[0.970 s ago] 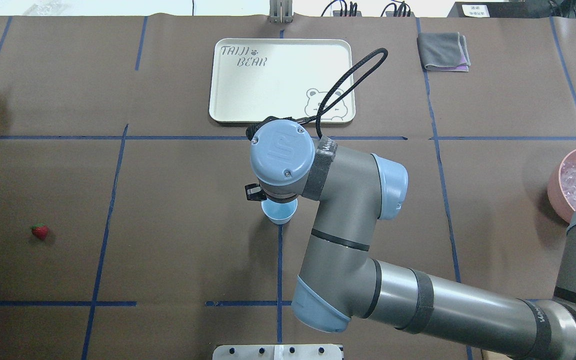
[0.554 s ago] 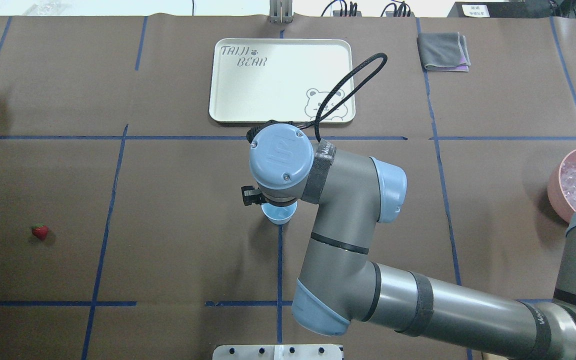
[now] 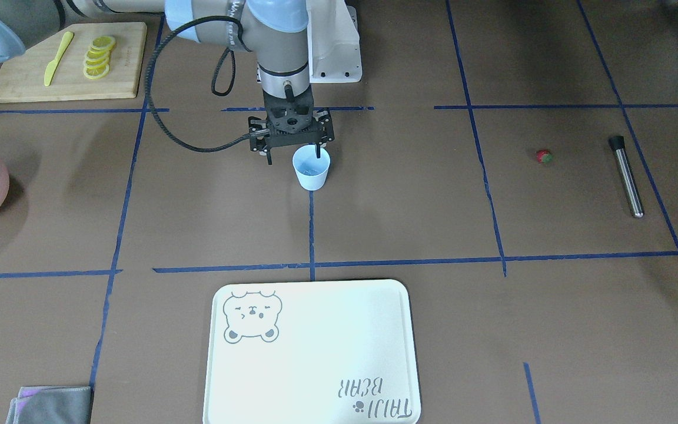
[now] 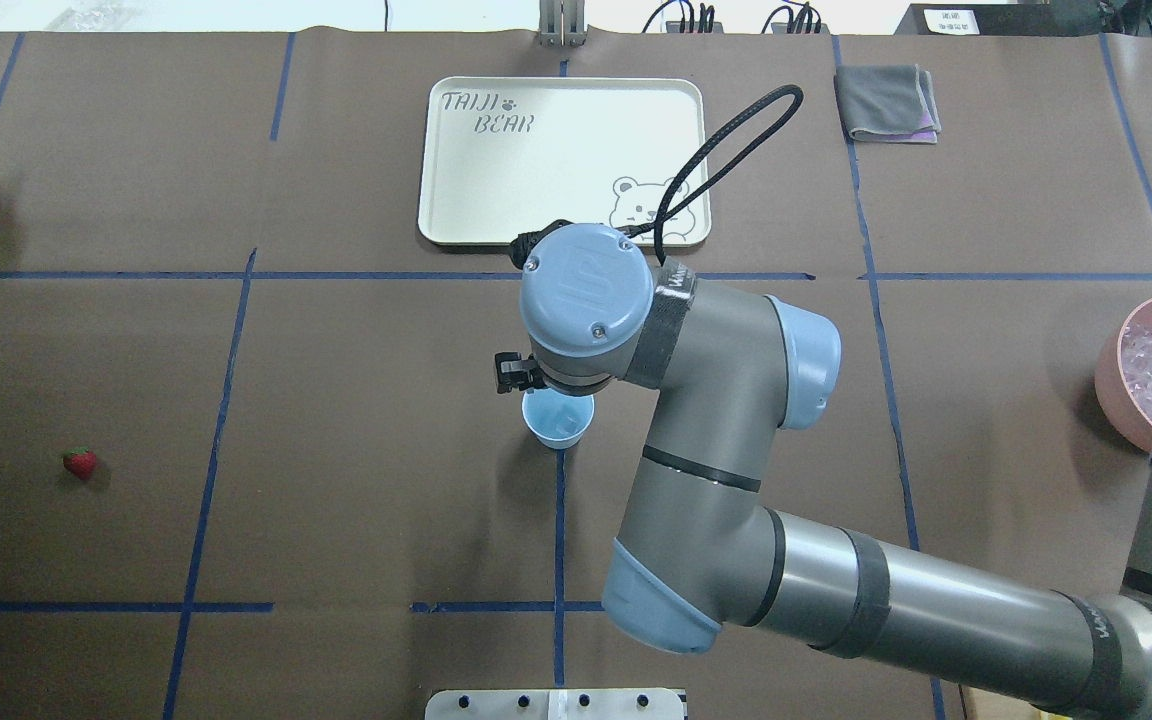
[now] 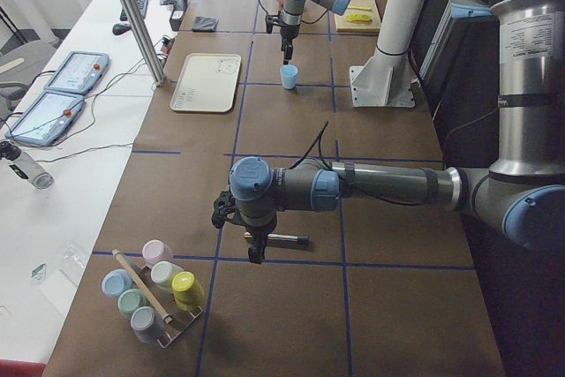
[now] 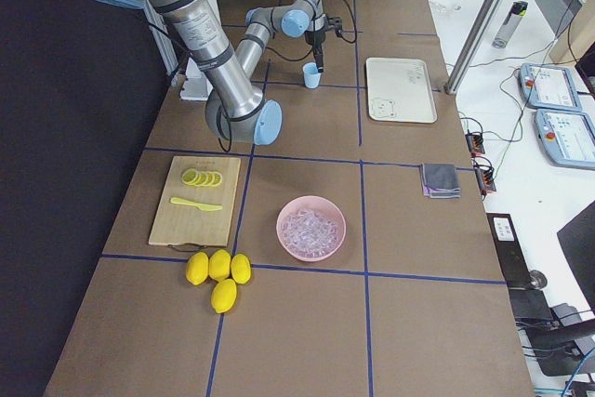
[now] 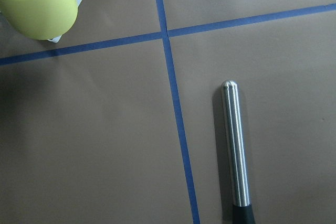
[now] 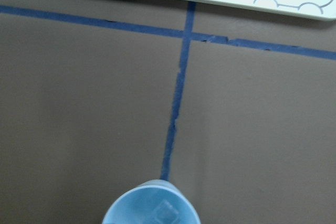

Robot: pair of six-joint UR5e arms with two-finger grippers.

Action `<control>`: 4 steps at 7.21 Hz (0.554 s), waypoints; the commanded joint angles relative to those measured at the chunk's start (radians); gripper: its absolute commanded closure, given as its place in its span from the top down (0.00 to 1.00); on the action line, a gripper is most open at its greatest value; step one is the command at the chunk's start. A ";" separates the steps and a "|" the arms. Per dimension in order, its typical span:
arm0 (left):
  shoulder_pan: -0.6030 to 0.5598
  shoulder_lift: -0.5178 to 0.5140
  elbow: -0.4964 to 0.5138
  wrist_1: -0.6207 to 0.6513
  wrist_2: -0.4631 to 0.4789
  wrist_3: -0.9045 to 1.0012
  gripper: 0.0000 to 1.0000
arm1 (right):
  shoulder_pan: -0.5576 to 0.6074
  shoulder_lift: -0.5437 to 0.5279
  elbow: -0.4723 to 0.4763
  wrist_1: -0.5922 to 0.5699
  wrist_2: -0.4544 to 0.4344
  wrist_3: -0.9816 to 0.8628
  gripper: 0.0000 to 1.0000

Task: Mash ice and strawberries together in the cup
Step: 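Move the empty right gripper back to the pink bowl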

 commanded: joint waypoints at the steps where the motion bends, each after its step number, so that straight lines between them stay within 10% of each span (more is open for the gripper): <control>1: 0.000 0.004 0.001 0.000 0.000 0.000 1.00 | 0.127 -0.171 0.158 0.002 0.108 -0.147 0.99; 4: 0.000 0.004 -0.001 0.000 0.000 0.000 1.00 | 0.327 -0.436 0.274 0.022 0.261 -0.534 0.98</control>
